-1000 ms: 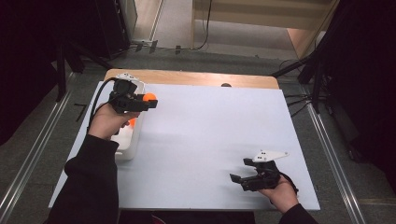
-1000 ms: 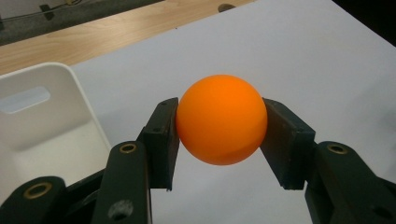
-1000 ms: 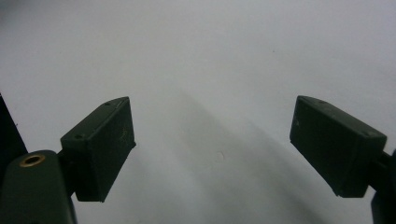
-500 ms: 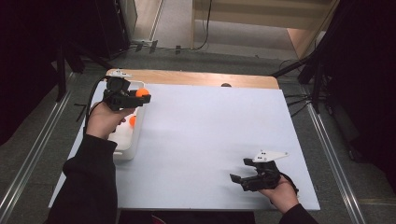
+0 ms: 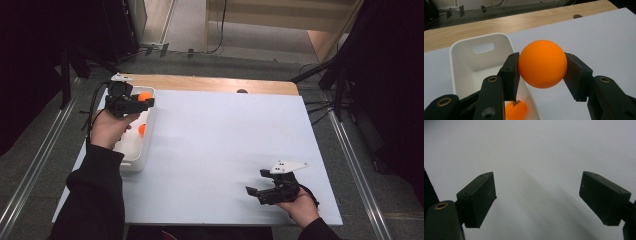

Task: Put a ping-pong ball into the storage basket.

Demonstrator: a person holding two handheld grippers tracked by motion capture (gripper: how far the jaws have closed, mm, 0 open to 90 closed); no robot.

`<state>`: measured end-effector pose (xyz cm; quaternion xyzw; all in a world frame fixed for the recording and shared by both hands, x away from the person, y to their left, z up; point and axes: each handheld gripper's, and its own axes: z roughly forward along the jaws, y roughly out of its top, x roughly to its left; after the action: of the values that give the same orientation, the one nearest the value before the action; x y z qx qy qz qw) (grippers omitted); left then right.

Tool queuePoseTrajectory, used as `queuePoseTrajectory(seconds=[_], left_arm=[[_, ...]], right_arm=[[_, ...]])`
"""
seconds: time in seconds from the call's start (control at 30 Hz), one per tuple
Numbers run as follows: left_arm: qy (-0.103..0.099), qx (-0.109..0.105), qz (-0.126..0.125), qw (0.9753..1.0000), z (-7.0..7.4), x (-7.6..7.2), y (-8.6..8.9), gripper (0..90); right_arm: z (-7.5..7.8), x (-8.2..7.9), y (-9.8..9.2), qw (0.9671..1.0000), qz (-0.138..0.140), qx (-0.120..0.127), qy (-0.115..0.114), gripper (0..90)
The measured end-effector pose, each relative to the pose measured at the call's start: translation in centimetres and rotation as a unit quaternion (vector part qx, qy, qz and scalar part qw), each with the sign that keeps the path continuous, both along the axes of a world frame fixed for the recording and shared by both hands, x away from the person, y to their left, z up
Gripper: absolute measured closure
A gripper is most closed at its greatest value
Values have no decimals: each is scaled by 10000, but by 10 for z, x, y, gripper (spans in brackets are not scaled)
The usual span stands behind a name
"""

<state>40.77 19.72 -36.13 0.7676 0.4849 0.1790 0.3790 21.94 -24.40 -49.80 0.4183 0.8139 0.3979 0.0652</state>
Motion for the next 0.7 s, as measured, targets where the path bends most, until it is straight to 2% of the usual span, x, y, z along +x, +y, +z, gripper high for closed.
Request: queuePoseTrajectory(seconds=[0.1,0.33,0.43,0.7], left_arm=[[-25,44,104,9999,-1,1,3,503],[-84,-36,271,9996,-3,4,9,503],[-97,-148,383,9991,-4,8,10,503],[-62,-88,488,9988,-11,17,10,503]], right_arm=[[0,0,0,10000,9,3,10,124],[0,0,1,10000,-6,-3,38,124],[0,0,1,10000,0,-13,8,124],[0,0,0,10000,-3,0,40,124]])
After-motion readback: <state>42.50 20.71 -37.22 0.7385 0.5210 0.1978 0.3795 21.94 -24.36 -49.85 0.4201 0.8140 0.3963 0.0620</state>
